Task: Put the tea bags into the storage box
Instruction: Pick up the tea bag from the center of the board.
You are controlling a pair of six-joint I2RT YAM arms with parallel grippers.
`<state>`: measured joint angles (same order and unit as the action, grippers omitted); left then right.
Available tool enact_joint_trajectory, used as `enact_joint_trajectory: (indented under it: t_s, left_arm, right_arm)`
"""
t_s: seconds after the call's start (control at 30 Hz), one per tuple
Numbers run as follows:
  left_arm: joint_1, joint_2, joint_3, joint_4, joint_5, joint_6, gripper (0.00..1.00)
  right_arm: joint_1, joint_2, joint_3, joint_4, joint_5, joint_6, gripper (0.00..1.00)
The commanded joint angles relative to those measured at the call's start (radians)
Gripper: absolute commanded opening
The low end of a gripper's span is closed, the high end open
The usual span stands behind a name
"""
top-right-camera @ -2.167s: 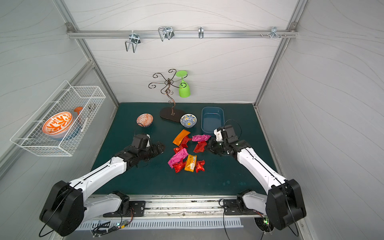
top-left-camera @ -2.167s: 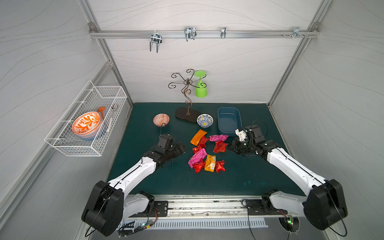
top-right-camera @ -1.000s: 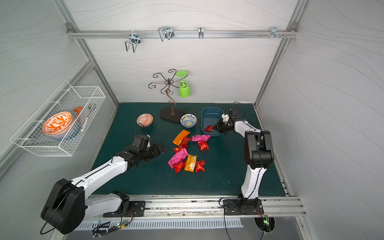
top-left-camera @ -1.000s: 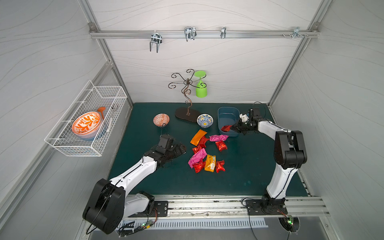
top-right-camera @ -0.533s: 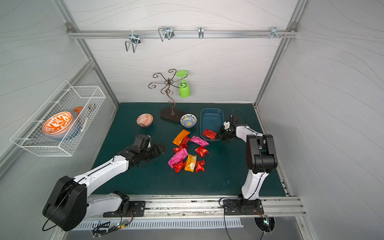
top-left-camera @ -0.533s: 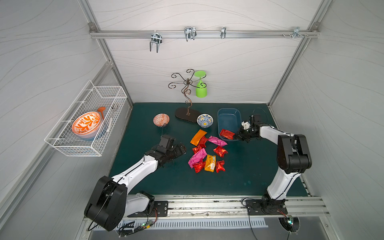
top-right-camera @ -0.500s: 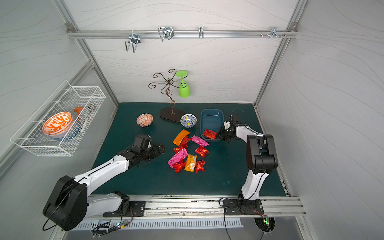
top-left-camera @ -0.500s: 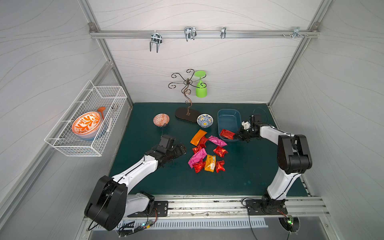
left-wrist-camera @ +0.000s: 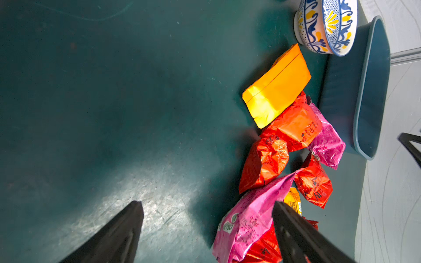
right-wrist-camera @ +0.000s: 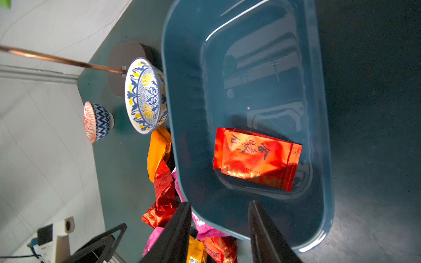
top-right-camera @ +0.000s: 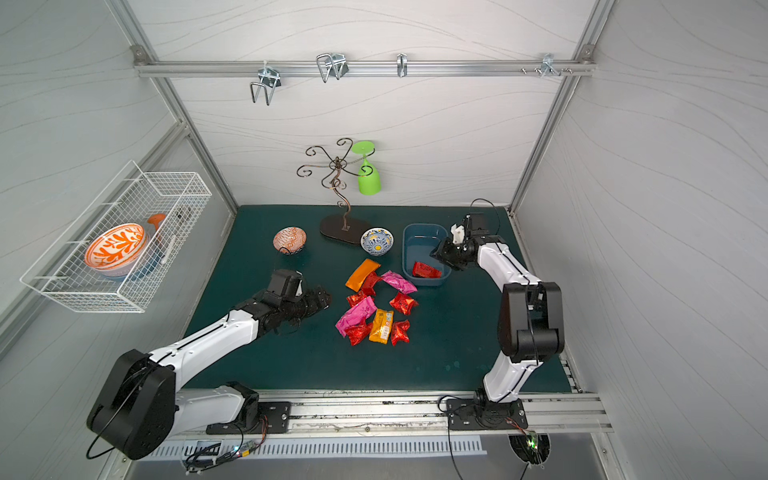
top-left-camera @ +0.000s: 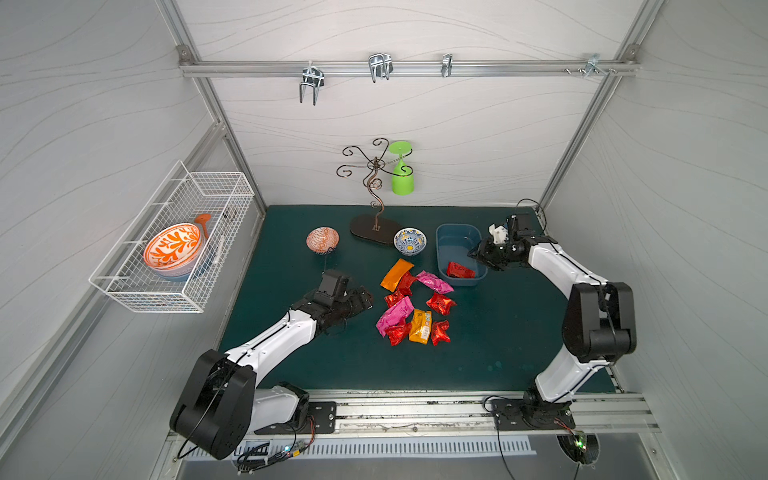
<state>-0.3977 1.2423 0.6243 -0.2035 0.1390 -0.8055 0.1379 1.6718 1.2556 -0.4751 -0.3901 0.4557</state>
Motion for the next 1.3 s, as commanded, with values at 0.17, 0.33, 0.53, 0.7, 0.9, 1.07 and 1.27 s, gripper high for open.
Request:
enact_joint_trajectory:
  t_s: [0.17, 0.33, 0.53, 0.7, 0.9, 1.07, 1.27]
  left_arm:
    - [-0.003, 0.015, 0.061, 0.021, 0.012, 0.009, 0.93]
    - [-0.003, 0.013, 0.061, 0.02, 0.02, 0.009, 0.93]
    - [-0.003, -0.009, 0.047, 0.005, 0.011, 0.011, 0.93]
    - [-0.003, -0.02, 0.036, 0.004, 0.0, 0.006, 0.93]
    - [-0.002, -0.021, 0.038, -0.004, -0.004, 0.006, 0.93]
    - [-0.003, -0.027, 0.042, -0.021, -0.012, 0.006, 0.93]
    - [-0.003, -0.032, 0.044, -0.034, -0.019, 0.007, 0.93]
  right_arm:
    - [0.239, -0.159, -0.103, -0.106, 0.138, -0.042, 0.59]
    - [0.332, -0.177, -0.2, -0.075, 0.159, 0.037, 0.6]
    - [0.339, -0.206, -0.326, -0.035, 0.168, 0.158, 0.61]
    - [0.339, -0.197, -0.384, 0.027, 0.162, 0.2, 0.6]
    - [0.338, -0.133, -0.392, 0.114, 0.144, 0.23, 0.55]
    - [0.334, -0.085, -0.387, 0.162, 0.15, 0.24, 0.41]
    - [0.303, -0.082, -0.41, 0.19, 0.128, 0.24, 0.07]
